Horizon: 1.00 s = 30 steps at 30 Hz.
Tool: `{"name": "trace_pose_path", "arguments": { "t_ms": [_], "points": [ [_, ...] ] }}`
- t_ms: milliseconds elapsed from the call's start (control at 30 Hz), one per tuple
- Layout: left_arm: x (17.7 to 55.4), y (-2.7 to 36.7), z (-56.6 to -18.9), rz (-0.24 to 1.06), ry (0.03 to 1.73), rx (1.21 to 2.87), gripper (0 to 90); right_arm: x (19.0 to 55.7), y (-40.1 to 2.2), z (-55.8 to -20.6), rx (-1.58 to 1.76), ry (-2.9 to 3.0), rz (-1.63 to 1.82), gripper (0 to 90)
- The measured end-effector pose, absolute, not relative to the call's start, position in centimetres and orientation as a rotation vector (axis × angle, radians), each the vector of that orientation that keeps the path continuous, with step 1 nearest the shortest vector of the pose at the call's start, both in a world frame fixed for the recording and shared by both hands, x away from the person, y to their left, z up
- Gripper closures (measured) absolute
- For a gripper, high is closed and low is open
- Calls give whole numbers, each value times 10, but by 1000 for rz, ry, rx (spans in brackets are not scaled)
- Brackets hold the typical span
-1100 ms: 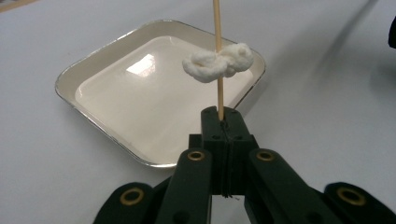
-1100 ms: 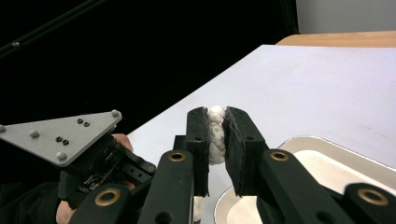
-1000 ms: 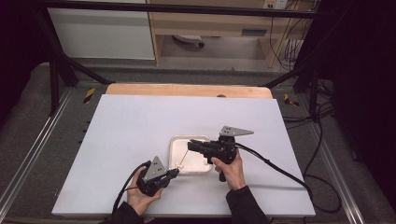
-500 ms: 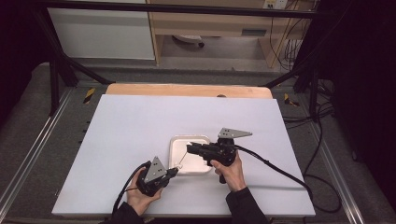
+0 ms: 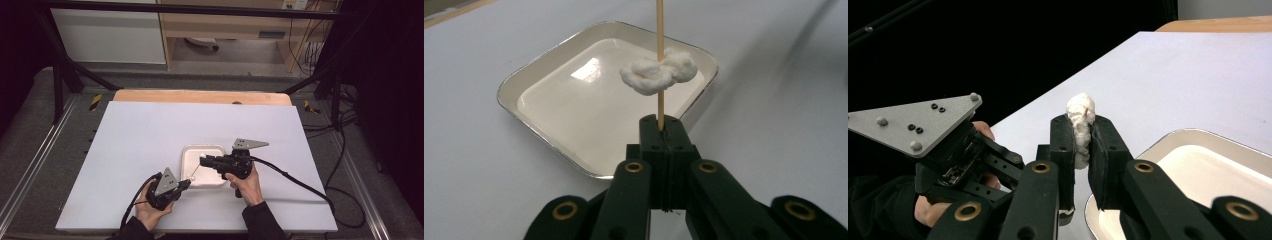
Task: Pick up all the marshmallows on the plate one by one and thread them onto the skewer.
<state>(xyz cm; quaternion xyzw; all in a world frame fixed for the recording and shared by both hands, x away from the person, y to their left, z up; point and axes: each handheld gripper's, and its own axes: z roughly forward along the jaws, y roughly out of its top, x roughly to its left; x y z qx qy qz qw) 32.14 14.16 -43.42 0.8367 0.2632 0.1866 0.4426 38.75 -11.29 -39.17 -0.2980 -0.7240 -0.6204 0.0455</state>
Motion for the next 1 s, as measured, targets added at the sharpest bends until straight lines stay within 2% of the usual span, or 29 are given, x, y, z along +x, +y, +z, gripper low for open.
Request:
{"name": "trace_pose_path", "arguments": {
  "t_ms": [533, 800, 900, 933, 1000],
  "points": [
    [320, 142, -433, 496, 640, 2099, 893, 386, -113, -396, -880, -2220, -1878, 836],
    [322, 140, -434, 464, 632, 2098, 893, 388, -114, -398, -892, -2212, -1857, 827],
    [324, 143, -433, 425, 640, 2061, 893, 389, -116, -394, -907, -2208, -1879, 791],
    [324, 145, -432, 422, 637, 2052, 893, 389, -117, -393, -908, -2216, -1892, 755],
    [324, 147, -431, 424, 636, 2045, 893, 389, -119, -391, -944, -2222, -1896, 627]
  ]
}}
